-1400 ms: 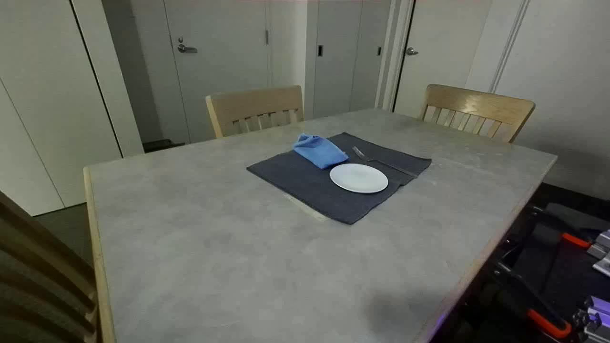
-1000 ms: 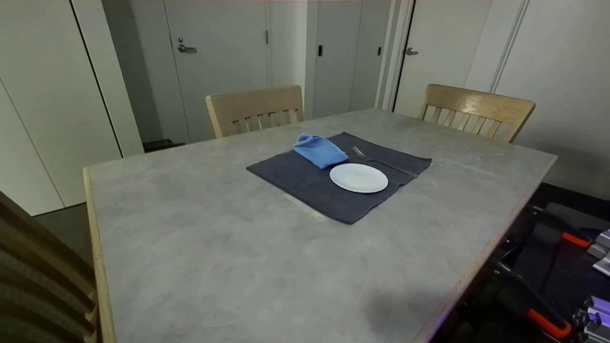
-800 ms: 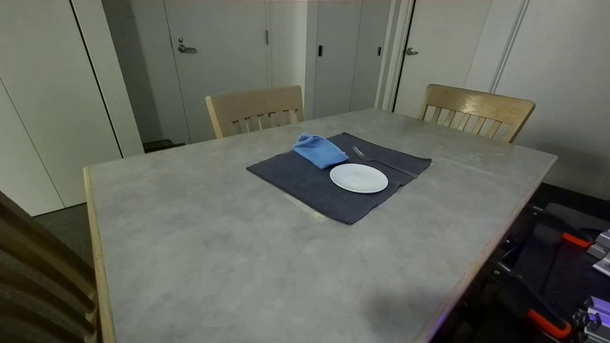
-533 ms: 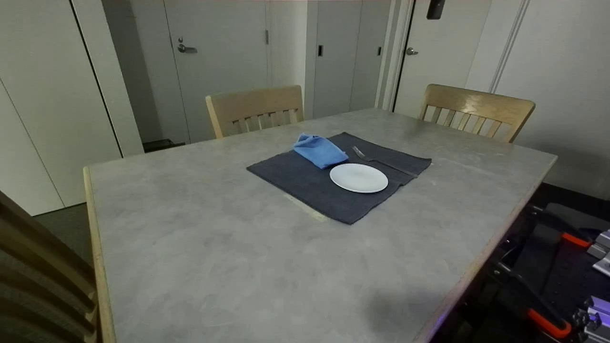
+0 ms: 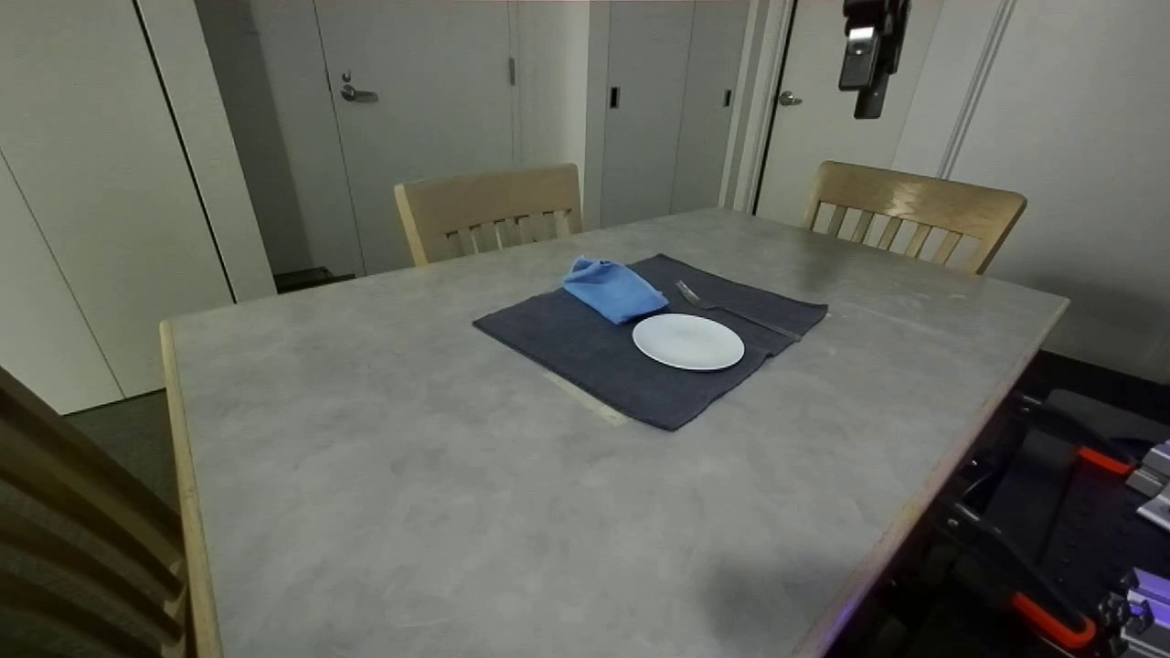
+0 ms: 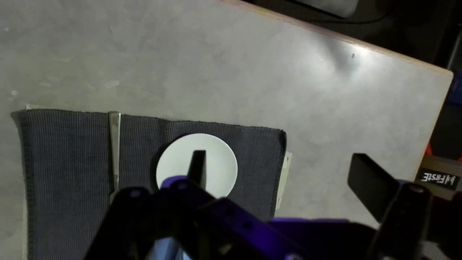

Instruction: Put the fork on the plate

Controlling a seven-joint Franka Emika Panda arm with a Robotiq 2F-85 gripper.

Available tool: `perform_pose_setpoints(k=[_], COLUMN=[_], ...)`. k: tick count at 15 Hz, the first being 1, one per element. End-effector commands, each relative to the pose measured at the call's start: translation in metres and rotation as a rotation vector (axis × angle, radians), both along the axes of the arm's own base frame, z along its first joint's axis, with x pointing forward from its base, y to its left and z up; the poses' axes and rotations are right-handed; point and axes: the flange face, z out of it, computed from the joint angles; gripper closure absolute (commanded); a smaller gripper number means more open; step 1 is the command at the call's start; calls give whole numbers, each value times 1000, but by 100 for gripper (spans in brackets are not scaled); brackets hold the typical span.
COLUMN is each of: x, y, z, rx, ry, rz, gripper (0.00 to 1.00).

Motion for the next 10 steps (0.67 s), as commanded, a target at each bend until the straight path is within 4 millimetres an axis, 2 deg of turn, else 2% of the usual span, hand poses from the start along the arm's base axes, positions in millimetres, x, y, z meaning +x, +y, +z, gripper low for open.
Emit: perform_pose_setpoints(k=[1, 5, 6, 10], x=[-10, -10, -10, -10], y=[-23, -40, -32, -32], z=[-23, -36, -28, -28], rx=[-21, 13, -5, -5], ry=[-7, -40, -21, -24], rz=[7, -34, -29, -29], gripper=[0, 0, 0, 0])
